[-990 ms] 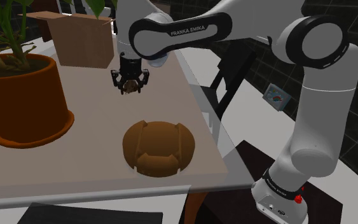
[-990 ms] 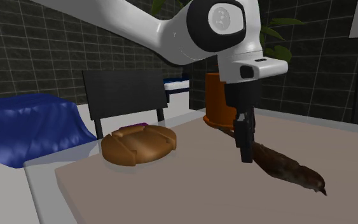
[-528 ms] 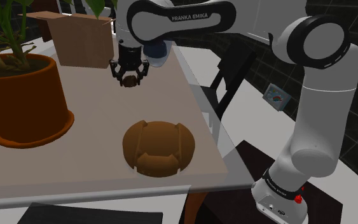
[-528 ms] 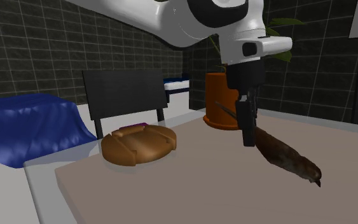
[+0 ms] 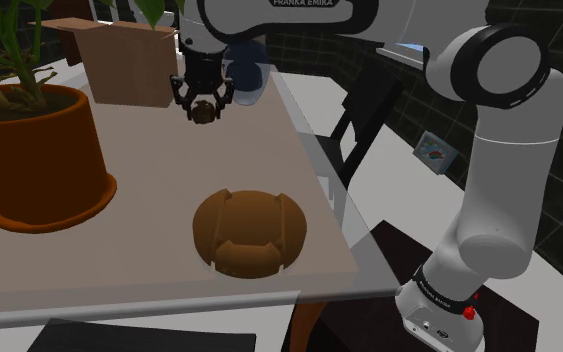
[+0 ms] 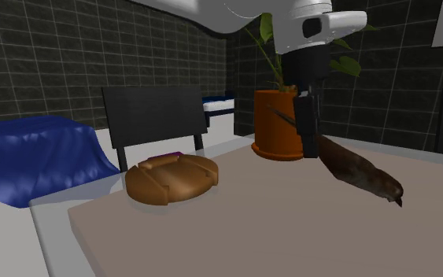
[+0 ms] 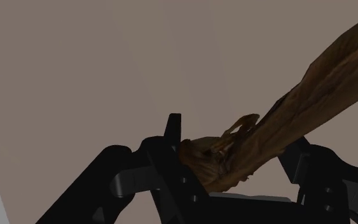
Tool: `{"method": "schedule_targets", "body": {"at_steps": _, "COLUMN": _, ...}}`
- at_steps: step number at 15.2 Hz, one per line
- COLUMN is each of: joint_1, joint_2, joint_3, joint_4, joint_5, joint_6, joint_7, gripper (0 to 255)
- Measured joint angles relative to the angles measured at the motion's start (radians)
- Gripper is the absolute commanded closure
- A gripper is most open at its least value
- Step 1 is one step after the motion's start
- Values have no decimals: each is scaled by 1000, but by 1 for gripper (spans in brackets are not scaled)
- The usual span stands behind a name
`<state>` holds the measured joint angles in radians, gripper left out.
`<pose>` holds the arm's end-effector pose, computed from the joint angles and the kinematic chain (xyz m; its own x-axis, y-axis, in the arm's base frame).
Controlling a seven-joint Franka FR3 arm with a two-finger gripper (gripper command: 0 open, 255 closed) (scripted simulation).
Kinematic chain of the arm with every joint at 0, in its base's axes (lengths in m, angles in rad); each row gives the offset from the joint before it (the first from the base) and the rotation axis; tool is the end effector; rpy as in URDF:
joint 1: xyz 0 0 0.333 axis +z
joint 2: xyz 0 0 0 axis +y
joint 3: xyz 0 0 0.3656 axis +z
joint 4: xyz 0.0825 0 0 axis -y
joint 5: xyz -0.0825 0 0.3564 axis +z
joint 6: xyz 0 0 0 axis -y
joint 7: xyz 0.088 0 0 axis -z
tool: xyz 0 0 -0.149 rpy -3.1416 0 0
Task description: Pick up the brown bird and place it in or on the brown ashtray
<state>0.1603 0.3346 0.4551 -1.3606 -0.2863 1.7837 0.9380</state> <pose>0.5832 0.3084 0.5667 0.9359 -0.3010 0.1831 -0.3038 -0.9526 -0.0133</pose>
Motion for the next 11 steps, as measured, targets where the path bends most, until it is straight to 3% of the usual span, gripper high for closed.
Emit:
{"method": "schedule_targets", "body": {"at_steps": 3, "joint_1": 0, "joint_2": -20, "joint_3": 4, "joint_4": -1, "joint_5": 8, "joint_6": -19, "joint_7": 2, "gripper": 255}}
{"method": "schedule_targets", "body": {"at_steps": 11, "joint_1": -15, "joint_2": -300, "joint_3": 43, "joint_4": -338, "joint_5": 122, "joint_6": 61, "joint_7": 48, "gripper": 255}}
